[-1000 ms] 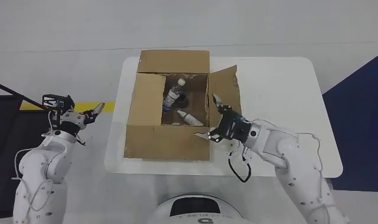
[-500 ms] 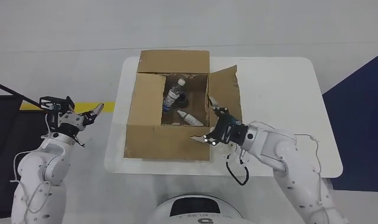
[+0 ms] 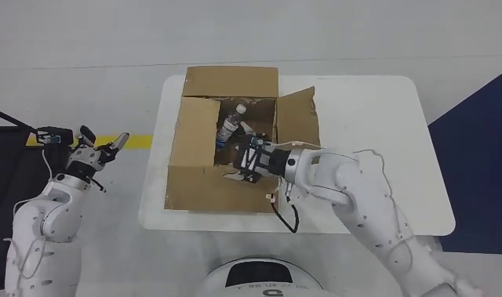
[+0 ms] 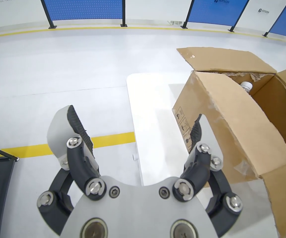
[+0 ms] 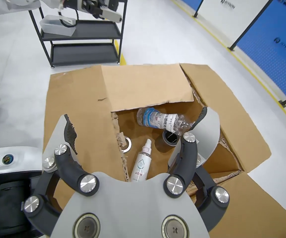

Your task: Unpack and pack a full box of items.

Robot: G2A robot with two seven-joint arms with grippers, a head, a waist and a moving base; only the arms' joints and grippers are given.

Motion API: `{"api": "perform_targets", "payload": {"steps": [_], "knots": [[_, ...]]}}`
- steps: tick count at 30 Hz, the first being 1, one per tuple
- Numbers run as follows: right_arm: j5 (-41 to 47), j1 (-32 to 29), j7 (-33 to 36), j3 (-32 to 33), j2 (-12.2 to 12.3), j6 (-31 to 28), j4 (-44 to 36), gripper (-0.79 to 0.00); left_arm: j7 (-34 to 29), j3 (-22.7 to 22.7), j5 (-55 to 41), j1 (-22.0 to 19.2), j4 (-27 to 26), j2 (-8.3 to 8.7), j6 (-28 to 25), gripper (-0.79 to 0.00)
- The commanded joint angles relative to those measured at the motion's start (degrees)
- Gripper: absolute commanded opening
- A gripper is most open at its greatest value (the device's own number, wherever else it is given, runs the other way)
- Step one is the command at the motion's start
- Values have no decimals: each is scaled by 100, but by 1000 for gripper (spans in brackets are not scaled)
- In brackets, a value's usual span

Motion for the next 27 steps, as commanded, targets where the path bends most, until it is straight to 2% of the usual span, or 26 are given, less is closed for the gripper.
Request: {"api": "perform_targets", "payload": {"steps": [1,5,10,27], "knots": [[281,529,442,-297,-121,331,419,0,-70,0,-39,-50,53,13,-18,0],[520,1191,967,-803,-349,878,1063,0,-202,18,-89,-148,131,37,-36,0],[815,1740,1390,-1256,-590,1225,1705,0,-308,72,-75,-224,166,61,-21,0],[830,2696,1749,-2035,-1198,1947,3318,0,-403,175,-21,-328,206,124,125,0]]}}
